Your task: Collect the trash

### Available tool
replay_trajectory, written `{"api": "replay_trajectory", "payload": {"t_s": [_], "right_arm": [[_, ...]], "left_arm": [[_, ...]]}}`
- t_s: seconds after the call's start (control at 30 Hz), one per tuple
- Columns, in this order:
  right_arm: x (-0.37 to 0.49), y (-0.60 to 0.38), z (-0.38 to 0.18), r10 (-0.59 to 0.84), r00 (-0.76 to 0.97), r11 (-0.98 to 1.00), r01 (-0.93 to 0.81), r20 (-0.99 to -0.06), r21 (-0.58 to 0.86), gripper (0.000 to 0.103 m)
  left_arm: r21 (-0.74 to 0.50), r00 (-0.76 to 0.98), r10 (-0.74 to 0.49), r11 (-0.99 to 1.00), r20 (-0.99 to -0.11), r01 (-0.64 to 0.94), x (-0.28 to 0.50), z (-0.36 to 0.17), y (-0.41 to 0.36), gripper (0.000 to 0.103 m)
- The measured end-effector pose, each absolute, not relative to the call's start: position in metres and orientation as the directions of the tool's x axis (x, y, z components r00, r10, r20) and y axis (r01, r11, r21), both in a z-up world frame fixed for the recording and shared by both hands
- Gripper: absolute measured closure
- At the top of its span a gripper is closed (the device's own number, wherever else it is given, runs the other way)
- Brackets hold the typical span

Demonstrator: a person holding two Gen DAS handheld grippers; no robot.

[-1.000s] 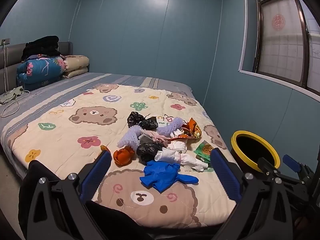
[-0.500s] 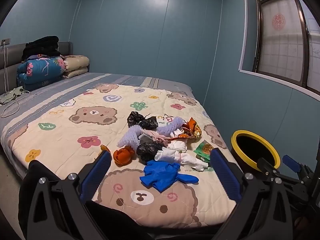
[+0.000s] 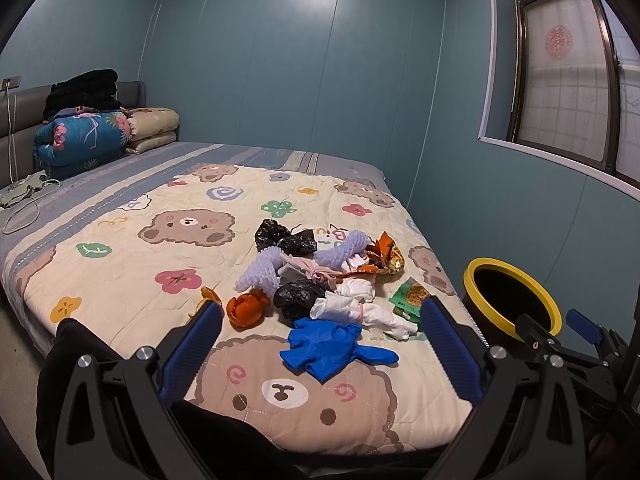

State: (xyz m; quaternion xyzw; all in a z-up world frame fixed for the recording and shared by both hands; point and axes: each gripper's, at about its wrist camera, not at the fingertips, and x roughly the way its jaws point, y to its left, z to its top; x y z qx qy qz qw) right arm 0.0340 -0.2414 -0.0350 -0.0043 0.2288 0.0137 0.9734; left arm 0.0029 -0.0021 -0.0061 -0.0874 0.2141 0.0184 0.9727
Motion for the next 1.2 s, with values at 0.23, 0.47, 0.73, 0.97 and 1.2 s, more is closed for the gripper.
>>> {"api": "replay_trajectory", "payload": {"t_s": [0.23, 0.47, 0.73, 0.97, 1.2], "right_arm": [[0.0344, -0.2416, -0.0352, 0.025, 0.894, 1.0, -0.028, -0.447, -0.002, 0.008], [0.0348, -0.2414, -0.0357, 0.024, 0.894, 1.0, -0.028, -0.448, -0.002, 0.008], [0.0353, -0.2408, -0.0368, 0.024, 0.893, 1.0, -0.028, -0.449, -0.001, 0.008], [0.0354, -0.2419, -0.0369, 0.024, 0.893, 1.0, -0.027, -0.45, -0.001, 0.008], [0.0354, -0.2416, -0.0369, 0.024, 0.892, 1.0, -0.027, -0.451, -0.001, 0.008]], "left_arm": [[-0.163, 0.906, -0.002, 0.984, -0.423, -0.074, 0.0033, -0.0074, -0.0008, 0.007], [-0.163, 0.906, -0.002, 0.984, -0.424, -0.074, 0.0029, -0.0074, -0.0007, 0.007], [-0.163, 0.905, -0.001, 0.984, -0.425, -0.075, 0.0033, -0.0074, -0.0011, 0.007], [-0.163, 0.904, -0.002, 0.984, -0.427, -0.075, 0.0035, -0.0077, -0.0007, 0.007], [-0.162, 0.904, -0.002, 0.984, -0.428, -0.075, 0.003, -0.0096, -0.0029, 0.007]]}}
